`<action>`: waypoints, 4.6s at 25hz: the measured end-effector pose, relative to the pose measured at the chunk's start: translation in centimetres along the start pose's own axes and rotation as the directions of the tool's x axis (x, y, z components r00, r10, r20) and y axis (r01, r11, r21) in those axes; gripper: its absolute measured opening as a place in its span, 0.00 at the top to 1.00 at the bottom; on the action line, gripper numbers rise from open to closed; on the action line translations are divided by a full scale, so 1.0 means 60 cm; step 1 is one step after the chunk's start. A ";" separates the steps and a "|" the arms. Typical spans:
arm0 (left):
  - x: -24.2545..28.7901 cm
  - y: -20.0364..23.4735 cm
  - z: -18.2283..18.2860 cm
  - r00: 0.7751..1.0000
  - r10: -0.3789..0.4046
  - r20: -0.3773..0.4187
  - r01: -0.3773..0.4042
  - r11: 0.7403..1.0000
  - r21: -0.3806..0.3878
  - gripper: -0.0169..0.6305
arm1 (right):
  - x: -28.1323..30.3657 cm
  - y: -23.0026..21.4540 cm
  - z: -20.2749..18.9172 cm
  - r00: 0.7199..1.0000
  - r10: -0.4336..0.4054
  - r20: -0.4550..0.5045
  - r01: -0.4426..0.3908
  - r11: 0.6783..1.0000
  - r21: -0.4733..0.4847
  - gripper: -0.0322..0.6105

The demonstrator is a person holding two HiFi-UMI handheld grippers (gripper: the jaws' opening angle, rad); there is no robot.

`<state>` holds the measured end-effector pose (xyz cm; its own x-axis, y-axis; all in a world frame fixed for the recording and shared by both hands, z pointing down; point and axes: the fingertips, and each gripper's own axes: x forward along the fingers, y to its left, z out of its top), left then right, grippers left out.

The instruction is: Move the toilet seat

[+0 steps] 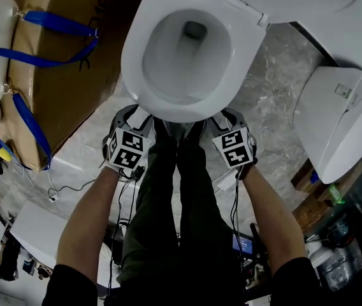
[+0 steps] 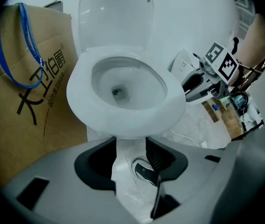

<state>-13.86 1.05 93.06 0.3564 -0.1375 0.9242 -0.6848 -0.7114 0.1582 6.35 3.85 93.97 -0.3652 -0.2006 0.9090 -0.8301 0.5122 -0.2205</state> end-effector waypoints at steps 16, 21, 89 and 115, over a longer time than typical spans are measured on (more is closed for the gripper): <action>-0.058 -0.012 0.023 0.999 0.013 0.033 -0.012 1.000 -0.020 0.67 | -0.049 0.013 0.019 0.999 0.051 0.018 -0.051 0.999 0.011 0.67; -0.083 -0.017 0.035 0.999 0.020 0.051 -0.018 1.000 -0.026 0.67 | -0.066 0.013 0.023 0.997 0.070 0.019 -0.070 0.998 -0.006 0.67; -0.515 -0.010 0.510 0.862 0.079 0.501 -0.069 0.997 -0.037 0.68 | -0.595 0.040 0.407 0.872 -0.091 0.481 0.151 0.985 -0.087 0.70; -0.549 0.019 0.638 0.844 0.088 0.529 -0.081 0.996 -0.035 0.68 | -0.606 -0.042 0.530 0.837 -0.329 0.438 0.402 0.912 -0.085 0.78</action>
<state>-2.05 -21.63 49.52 0.5770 -0.5431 0.6100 -0.7336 -0.6730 0.0948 8.32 -16.72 50.23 -0.2174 -0.7019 0.6783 -0.8678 0.4571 0.1949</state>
